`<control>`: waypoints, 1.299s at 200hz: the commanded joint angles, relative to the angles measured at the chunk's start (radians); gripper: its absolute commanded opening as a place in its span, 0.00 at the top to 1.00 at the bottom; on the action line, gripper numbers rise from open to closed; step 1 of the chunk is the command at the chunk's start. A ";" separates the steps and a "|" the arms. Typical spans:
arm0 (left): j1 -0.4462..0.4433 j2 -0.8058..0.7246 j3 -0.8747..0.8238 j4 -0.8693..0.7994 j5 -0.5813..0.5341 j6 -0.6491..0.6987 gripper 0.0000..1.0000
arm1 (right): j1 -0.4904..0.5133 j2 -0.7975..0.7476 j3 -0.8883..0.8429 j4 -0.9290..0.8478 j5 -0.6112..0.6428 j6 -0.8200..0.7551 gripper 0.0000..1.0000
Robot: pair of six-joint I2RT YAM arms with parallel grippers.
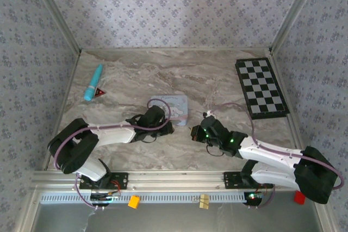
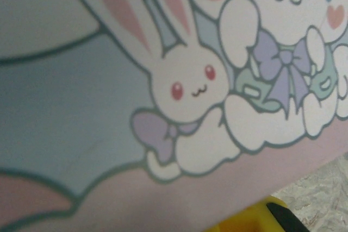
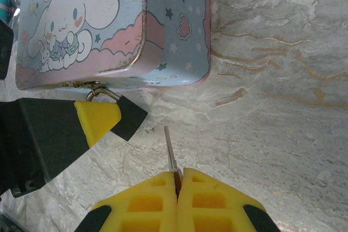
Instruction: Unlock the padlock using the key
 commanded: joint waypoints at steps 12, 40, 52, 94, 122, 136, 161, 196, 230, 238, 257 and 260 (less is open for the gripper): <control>-0.009 0.017 -0.047 0.009 -0.051 0.048 0.79 | 0.001 -0.007 0.030 -0.027 0.028 0.000 1.00; -0.010 0.011 -0.090 0.068 -0.093 0.043 0.68 | 0.001 -0.010 0.029 -0.030 0.031 0.001 1.00; -0.011 0.005 -0.115 0.113 -0.100 0.040 0.65 | 0.002 -0.012 0.027 -0.030 0.032 0.002 1.00; -0.013 0.003 -0.178 0.262 -0.128 0.049 0.54 | 0.001 -0.018 0.023 -0.032 0.035 0.001 1.00; -0.017 0.040 -0.191 0.357 -0.132 0.084 0.49 | 0.000 -0.023 0.021 -0.033 0.036 0.001 1.00; -0.019 0.063 -0.193 0.389 -0.134 0.089 0.48 | 0.000 -0.029 0.020 -0.036 0.037 0.002 1.00; -0.019 0.097 -0.192 0.414 -0.147 0.090 0.49 | 0.000 -0.046 0.015 -0.046 0.044 0.001 1.00; -0.019 0.151 -0.161 0.439 -0.138 0.115 0.48 | -0.005 -0.053 0.012 -0.046 0.044 0.001 1.00; -0.022 0.176 -0.144 0.442 -0.125 0.115 0.54 | -0.005 -0.056 0.006 -0.049 0.044 0.002 1.00; -0.022 0.172 -0.140 0.429 -0.126 0.111 0.59 | -0.005 -0.058 0.003 -0.049 0.045 0.004 1.00; -0.027 0.153 -0.134 0.393 -0.127 0.110 0.66 | -0.005 -0.059 -0.003 -0.045 0.047 0.009 1.00; -0.028 0.150 -0.133 0.389 -0.129 0.110 0.67 | -0.005 -0.059 -0.004 -0.044 0.047 0.009 1.00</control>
